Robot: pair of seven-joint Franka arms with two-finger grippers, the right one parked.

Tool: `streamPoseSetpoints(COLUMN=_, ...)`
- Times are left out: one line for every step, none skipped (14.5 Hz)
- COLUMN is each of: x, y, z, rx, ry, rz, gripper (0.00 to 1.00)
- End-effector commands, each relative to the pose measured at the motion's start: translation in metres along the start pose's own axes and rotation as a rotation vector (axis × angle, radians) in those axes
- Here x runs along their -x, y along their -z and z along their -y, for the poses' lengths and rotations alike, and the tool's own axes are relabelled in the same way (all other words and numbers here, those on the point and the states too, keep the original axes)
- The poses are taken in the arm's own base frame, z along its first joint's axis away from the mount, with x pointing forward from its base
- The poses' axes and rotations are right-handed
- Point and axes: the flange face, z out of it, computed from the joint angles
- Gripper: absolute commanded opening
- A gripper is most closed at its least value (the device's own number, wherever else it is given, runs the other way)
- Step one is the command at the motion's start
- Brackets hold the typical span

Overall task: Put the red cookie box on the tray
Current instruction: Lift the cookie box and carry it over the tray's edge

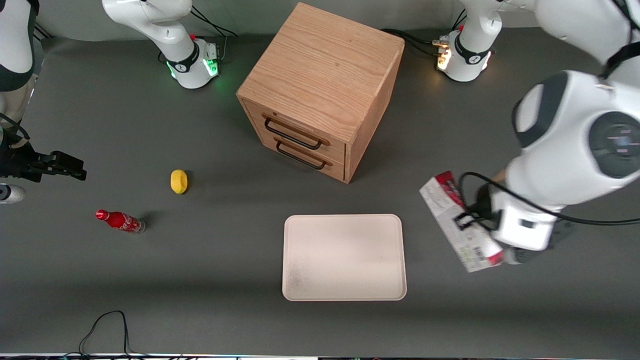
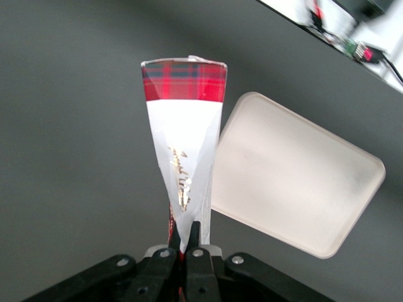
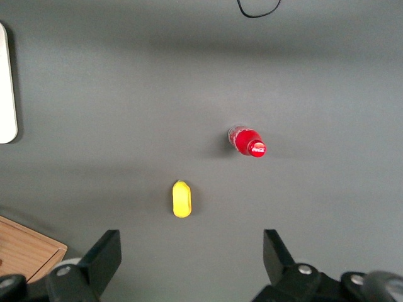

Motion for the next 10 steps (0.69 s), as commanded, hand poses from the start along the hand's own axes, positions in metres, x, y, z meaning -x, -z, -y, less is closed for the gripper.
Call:
streamPoseSetpoints(x=0.024, y=-0.009, z=-0.035, rx=0.016, ry=-0.125, rz=-0.034, gripper=0.0)
streamPoseSetpoints(x=0.028, y=-0.011, z=-0.041, rx=0.022, ry=-0.192, rz=-0.041, gripper=0.0)
streamPoseSetpoints(x=0.035, y=-0.012, z=-0.048, rx=0.023, ry=-0.292, rz=-0.044, gripper=0.0)
streamPoseSetpoints(x=0.036, y=-0.013, z=-0.05, rx=0.024, ry=-0.358, rz=-0.047, gripper=0.0)
streamPoseSetpoints(x=0.038, y=-0.014, z=-0.052, rx=0.023, ry=-0.38, rz=-0.041, gripper=0.0)
streamPoseSetpoints(x=0.038, y=-0.017, z=-0.05, rx=0.013, ry=-0.388, rz=-0.03, gripper=0.0)
streamPoseSetpoints(x=0.039, y=-0.019, z=-0.05, rx=0.006, ry=-0.425, rz=-0.023, gripper=0.0)
streamPoseSetpoints(x=0.037, y=-0.025, z=-0.049, rx=0.003, ry=-0.463, rz=-0.02, gripper=0.0)
streamPoseSetpoints(x=0.035, y=-0.029, z=-0.049, rx=-0.001, ry=-0.462, rz=-0.015, gripper=0.0)
streamPoseSetpoints(x=0.032, y=-0.045, z=-0.049, rx=-0.014, ry=-0.452, rz=0.005, gripper=0.0)
